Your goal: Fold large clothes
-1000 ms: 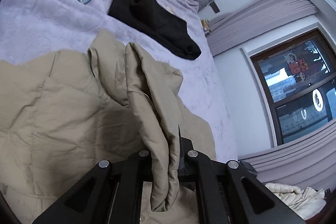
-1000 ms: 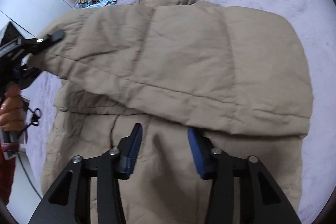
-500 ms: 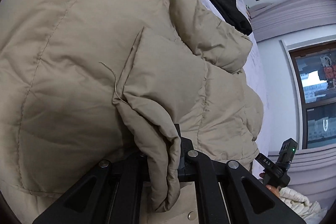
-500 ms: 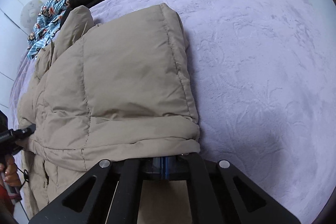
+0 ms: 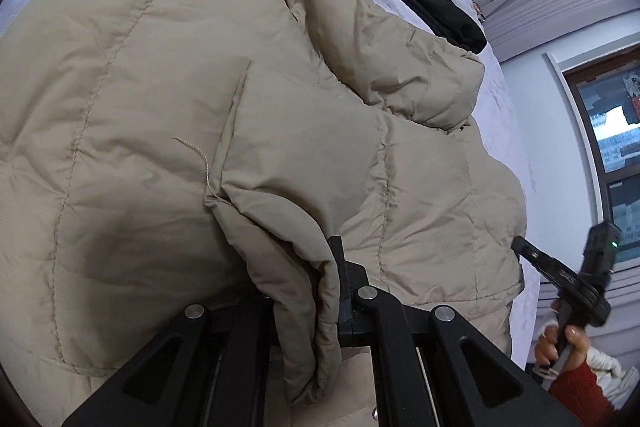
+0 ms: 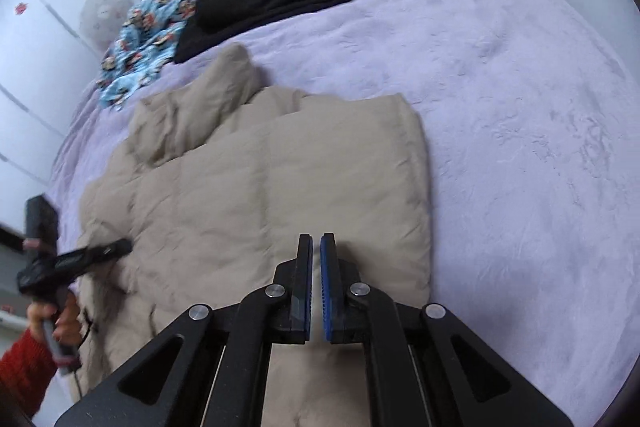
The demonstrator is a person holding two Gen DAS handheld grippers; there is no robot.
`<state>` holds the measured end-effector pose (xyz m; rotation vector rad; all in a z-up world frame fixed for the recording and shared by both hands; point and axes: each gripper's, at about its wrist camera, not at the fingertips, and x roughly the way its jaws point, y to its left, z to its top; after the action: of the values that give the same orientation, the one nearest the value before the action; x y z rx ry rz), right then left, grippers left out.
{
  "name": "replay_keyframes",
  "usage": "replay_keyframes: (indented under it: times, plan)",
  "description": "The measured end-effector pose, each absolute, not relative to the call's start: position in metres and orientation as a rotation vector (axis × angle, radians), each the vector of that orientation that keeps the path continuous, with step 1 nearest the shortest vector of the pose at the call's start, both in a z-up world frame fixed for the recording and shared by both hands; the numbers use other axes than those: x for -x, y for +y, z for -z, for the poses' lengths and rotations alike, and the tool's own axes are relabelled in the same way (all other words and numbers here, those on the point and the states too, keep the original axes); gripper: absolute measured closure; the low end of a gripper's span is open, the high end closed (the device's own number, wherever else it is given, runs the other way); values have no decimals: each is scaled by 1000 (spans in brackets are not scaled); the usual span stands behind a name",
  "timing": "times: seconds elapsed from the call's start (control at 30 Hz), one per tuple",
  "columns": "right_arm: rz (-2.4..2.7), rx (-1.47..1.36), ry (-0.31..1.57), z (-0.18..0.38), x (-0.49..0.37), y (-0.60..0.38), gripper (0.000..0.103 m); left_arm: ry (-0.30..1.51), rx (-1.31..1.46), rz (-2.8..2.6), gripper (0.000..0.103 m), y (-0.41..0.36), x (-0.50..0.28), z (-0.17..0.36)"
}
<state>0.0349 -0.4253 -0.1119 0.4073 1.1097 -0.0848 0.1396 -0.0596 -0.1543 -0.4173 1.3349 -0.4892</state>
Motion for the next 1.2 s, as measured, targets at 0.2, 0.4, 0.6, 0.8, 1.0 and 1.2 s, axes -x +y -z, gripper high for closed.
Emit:
replay_keyframes:
  times: [0.2, 0.4, 0.6, 0.8, 1.0, 1.2]
  plan:
    - [131, -519, 1145, 156, -46, -442, 99, 1295, 215, 402, 87, -33, -132, 116]
    - [139, -452, 1150, 148, -48, -431, 99, 1162, 193, 357, 87, -15, -126, 73]
    - [179, -442, 1145, 143, -44, -440, 98, 1193, 17, 354, 87, -74, -134, 113]
    - [178, -338, 1041, 108, -55, -441, 98, 1220, 39, 330, 87, -76, -142, 137]
    - [200, -410, 1111, 151, -82, -461, 99, 1223, 37, 346, 87, -79, -146, 148]
    - [251, -445, 1080, 140, -73, -468, 98, 1220, 9, 313, 87, -83, -141, 140]
